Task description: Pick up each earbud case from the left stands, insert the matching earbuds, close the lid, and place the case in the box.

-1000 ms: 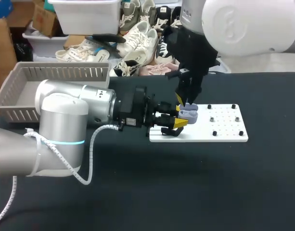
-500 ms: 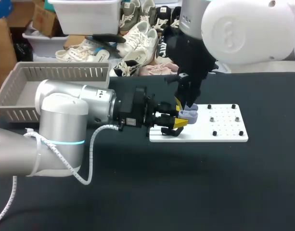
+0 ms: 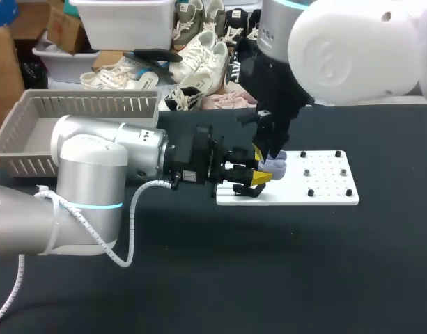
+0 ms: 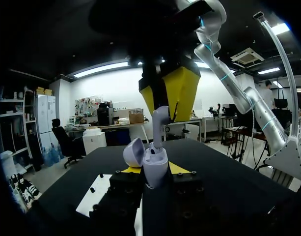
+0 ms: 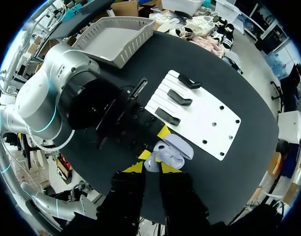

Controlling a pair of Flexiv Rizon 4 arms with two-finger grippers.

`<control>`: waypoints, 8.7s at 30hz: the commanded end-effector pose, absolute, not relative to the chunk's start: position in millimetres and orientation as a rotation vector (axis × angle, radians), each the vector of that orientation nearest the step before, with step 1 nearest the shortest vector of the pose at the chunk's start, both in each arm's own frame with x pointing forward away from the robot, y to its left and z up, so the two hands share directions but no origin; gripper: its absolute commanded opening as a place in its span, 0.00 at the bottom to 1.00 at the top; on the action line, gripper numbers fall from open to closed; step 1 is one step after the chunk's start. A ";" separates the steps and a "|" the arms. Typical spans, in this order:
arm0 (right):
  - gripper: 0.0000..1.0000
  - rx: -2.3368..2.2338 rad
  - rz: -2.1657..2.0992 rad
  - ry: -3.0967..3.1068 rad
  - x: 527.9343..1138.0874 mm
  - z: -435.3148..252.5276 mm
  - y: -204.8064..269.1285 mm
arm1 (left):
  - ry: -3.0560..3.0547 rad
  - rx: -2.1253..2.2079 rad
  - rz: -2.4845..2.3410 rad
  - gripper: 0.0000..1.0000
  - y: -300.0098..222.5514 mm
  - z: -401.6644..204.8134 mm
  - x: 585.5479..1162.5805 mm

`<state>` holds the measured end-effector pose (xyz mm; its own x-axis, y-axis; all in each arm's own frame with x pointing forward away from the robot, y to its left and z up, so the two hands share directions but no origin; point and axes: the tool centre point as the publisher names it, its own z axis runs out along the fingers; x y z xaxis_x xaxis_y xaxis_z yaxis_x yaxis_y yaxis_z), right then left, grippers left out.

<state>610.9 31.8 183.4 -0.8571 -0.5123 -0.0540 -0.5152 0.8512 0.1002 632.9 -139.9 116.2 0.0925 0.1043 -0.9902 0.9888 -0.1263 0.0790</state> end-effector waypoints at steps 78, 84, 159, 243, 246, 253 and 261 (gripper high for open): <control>0.43 -0.767 0.160 2.992 617.6 161.5 32.5 | 1.163 1.422 -1.181 0.00 -140.1 115.9 633.9; 0.45 -0.766 0.146 2.994 616.4 162.2 32.6 | 1.163 1.422 -1.181 0.00 -140.1 115.9 633.9; 1.00 -0.351 0.164 2.911 645.8 184.7 -38.1 | 1.163 1.422 -1.181 0.00 -140.1 115.9 633.9; 1.00 -0.372 0.150 2.858 643.3 191.2 -40.5 | 1.748 1.078 -0.408 1.00 137.8 142.7 790.8; 1.00 -0.372 0.150 2.858 643.3 191.2 -40.5 | 1.695 1.116 -0.461 1.00 125.4 151.0 774.4; 1.00 -0.372 0.150 2.858 643.3 191.2 -40.5 | 1.619 1.215 -0.569 1.00 96.6 160.1 740.4; 1.00 -0.372 0.150 2.858 643.3 191.2 -40.5 | 1.586 1.258 -0.675 1.00 80.4 159.9 719.4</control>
